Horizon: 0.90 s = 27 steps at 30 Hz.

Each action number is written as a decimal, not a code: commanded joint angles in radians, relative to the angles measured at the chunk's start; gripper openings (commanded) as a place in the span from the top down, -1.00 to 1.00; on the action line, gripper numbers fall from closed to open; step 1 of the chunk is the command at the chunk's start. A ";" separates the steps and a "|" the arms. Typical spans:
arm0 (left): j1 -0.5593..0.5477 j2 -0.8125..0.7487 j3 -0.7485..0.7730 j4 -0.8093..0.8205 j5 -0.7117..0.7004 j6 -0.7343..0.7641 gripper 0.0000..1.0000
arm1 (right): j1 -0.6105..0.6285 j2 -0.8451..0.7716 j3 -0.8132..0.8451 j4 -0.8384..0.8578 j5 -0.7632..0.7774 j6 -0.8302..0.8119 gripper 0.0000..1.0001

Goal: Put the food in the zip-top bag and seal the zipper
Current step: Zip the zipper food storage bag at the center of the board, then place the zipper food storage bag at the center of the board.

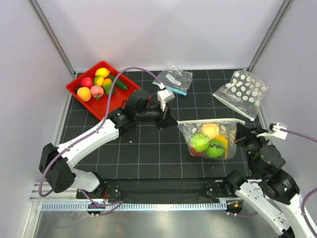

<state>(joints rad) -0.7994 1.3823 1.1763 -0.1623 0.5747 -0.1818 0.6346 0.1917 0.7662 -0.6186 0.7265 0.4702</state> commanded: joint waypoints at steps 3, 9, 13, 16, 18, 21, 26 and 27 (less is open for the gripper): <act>0.086 -0.037 0.045 -0.055 -0.159 -0.100 1.00 | -0.007 0.110 -0.016 0.167 -0.031 -0.025 0.98; 0.086 -0.068 0.100 -0.229 -0.239 -0.051 1.00 | -0.007 0.351 -0.001 0.299 -0.189 -0.045 0.98; 0.088 -0.163 0.086 -0.341 -0.424 -0.082 0.99 | -0.007 0.547 0.048 0.362 -0.263 -0.073 0.98; 0.092 -0.247 0.072 -0.404 -0.553 -0.110 0.98 | -0.007 0.687 0.097 0.431 -0.354 -0.081 0.98; 0.107 -0.298 0.056 -0.447 -0.643 -0.126 0.98 | -0.007 0.739 0.136 0.491 -0.427 -0.076 0.98; 0.147 -0.345 0.013 -0.482 -0.697 -0.154 0.97 | -0.009 0.859 0.189 0.561 -0.513 -0.071 0.98; 0.273 -0.396 -0.105 -0.470 -0.694 -0.194 0.90 | -0.009 1.073 0.335 0.594 -0.591 -0.088 0.98; 0.296 -0.407 -0.118 -0.465 -0.690 -0.200 0.90 | -0.009 1.100 0.356 0.593 -0.604 -0.091 0.98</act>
<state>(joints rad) -0.5663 0.9897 1.1099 -0.6121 -0.0715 -0.3397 0.6281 1.2232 1.0206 -0.1280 0.1986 0.4011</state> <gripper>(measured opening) 0.055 0.034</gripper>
